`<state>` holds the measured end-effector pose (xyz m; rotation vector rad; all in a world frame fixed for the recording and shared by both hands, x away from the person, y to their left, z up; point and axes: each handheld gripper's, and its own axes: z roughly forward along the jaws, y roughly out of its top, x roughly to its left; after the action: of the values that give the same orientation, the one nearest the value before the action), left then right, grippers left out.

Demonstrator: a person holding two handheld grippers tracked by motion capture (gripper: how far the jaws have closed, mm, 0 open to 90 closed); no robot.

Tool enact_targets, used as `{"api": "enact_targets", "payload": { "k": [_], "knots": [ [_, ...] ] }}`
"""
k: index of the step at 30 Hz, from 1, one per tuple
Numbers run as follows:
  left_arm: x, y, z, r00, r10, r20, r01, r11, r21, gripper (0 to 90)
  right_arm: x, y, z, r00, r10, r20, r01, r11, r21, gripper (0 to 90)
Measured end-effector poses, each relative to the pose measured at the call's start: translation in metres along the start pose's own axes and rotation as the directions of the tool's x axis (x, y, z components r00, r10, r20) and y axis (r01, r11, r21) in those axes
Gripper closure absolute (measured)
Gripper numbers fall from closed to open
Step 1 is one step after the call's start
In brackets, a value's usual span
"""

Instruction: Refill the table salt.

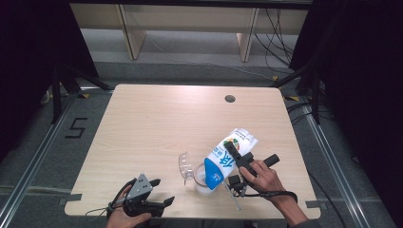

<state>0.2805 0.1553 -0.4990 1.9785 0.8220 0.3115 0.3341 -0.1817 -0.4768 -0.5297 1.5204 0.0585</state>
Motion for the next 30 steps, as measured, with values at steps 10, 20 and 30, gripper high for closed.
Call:
{"api": "enact_targets", "payload": {
  "k": [10, 20, 30],
  "knots": [
    [-0.0010, -0.0005, 0.0004, 0.9998, -0.022, -0.001, 0.022, 0.9998, -0.002, 20.4, 0.0002, -0.0001, 0.0003, 1.0000, 0.005, -0.004, -0.005, 1.000, -0.003, 72.3],
    [-0.0010, -0.0006, 0.0006, 0.9998, -0.022, 0.000, 0.022, 0.9998, -0.001, 20.4, 0.0002, -0.0002, 0.0004, 1.0000, 0.004, -0.007, -0.004, 1.000, -0.002, 73.3],
    [-0.0011, -0.0007, 0.0006, 0.9998, -0.021, 0.000, 0.021, 0.9998, -0.001, 20.5, 0.0005, 0.0000, 0.0004, 1.0000, -0.002, -0.008, 0.002, 1.000, -0.003, 74.2]
  ]
}}
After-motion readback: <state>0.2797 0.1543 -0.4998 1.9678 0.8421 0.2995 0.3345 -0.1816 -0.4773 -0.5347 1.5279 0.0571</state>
